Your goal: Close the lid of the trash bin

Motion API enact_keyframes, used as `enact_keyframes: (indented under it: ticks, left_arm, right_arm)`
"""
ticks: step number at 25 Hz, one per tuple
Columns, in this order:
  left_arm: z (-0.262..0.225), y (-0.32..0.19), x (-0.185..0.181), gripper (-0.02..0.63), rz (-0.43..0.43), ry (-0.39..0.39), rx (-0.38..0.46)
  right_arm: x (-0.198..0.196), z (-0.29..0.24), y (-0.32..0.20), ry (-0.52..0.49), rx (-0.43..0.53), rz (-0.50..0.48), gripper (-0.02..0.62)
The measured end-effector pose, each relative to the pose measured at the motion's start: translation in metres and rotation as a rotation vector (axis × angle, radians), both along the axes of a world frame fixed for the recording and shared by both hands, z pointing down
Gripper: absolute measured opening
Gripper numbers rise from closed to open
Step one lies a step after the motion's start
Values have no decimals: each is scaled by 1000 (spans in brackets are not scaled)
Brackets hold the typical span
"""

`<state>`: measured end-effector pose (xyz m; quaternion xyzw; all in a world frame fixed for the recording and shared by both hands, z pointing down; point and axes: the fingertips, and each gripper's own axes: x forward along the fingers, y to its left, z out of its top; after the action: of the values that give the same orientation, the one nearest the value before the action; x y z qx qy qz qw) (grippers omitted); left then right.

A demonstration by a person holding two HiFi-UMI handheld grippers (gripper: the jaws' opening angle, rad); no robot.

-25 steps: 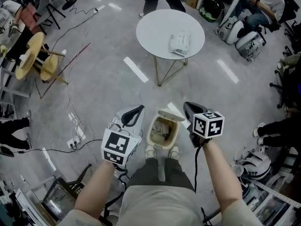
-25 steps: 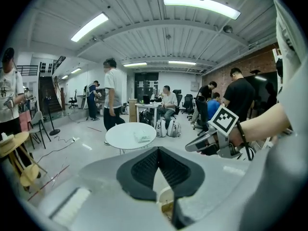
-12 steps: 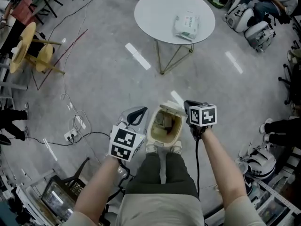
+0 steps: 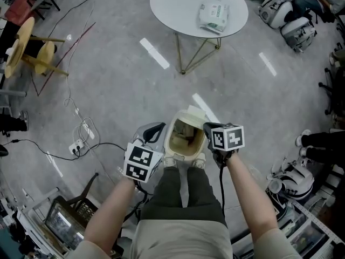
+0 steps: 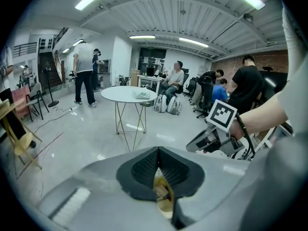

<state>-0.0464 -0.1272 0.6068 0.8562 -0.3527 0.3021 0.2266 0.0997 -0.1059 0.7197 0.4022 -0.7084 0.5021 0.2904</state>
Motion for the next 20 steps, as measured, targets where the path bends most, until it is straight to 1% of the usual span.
enact_keyframes:
  ticks: [3,5,7,9,14,20]
  left_arm:
    - [22,19,-5,2,-6,-7,-47]
    - [35,33,-9,2,-18,-1,-64]
    - [51,46,-13,2,-28,3,-85]
    - [70,58,-18,2,-29,-11,-116]
    - [125,96,-25,3,-30,-43,-232]
    - [188,132,-34,2,-58,-71,-367]
  right_arm:
    - [-16,9,29,-51,-68,0,5]
    - [-26,19,52,-57,-111,-19,5]
    - [-34,36,73,-52,-151,-33,5]
    - [-42,57,92,-49,-194,-48,5]
    - [-63,118,140,-14,-309,-159,4]
    - [-77,185,165,43,-368,-224,3]
